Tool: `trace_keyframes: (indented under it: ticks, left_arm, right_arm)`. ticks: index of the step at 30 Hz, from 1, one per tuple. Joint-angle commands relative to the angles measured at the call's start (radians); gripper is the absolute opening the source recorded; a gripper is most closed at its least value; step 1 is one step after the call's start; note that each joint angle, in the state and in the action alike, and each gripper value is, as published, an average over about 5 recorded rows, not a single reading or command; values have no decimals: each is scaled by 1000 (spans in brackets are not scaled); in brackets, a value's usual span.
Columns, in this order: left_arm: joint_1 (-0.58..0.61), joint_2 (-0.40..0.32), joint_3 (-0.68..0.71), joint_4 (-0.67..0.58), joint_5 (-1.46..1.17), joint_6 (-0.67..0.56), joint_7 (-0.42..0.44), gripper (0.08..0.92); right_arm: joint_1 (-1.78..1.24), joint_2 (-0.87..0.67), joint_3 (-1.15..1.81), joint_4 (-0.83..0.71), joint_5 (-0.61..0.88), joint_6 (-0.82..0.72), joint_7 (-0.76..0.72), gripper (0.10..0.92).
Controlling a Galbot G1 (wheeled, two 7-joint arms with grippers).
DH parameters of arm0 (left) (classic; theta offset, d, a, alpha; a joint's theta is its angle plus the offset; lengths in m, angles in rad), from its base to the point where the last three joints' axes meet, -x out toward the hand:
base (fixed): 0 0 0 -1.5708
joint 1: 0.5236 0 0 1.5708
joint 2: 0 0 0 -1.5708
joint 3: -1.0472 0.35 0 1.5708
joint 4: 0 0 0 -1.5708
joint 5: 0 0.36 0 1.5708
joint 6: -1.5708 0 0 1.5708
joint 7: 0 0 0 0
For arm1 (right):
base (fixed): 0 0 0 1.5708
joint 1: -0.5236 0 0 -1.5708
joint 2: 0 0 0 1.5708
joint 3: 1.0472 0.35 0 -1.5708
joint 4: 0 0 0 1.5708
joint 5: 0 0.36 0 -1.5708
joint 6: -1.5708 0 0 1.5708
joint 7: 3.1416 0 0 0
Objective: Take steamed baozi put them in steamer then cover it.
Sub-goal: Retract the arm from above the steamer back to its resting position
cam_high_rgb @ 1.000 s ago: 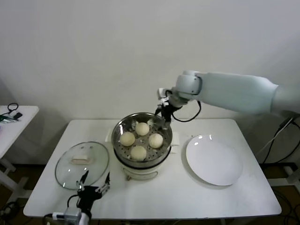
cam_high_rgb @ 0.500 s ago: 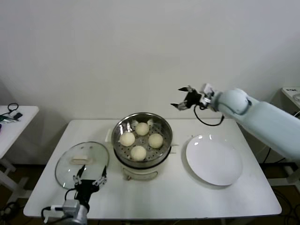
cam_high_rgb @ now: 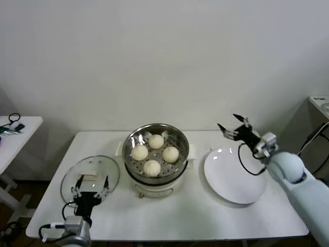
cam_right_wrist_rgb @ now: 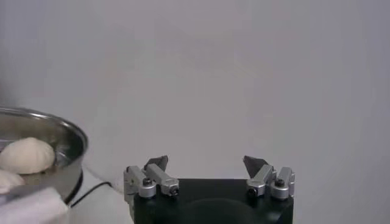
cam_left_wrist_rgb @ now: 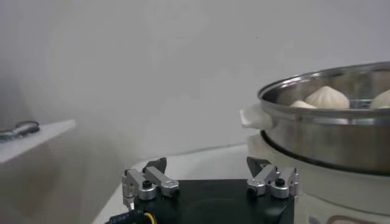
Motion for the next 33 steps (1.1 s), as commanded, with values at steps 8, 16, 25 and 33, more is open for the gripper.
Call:
trace_keyframes:
  ticks: [8,16,25,33]
  left_arm:
    - [-6,77,-42,87,470,-198,-134,823]
    - [-42,165,-52,272,1091,-249,-365,823]
    - [-135,200,-48,522,1337,-246,-441,823]
    - [-196,217,-37,614,1348,-245,-428,823]
  right_arm:
    - [-604,411,356,-13,-104,527,-57,823]
    - [-624,471,319,-55,-111,590,-51,823]
    - [-627,480,315,-40,-100,597,-53,823]
    - [-638,479,322,-37,-91,601,-53,823]
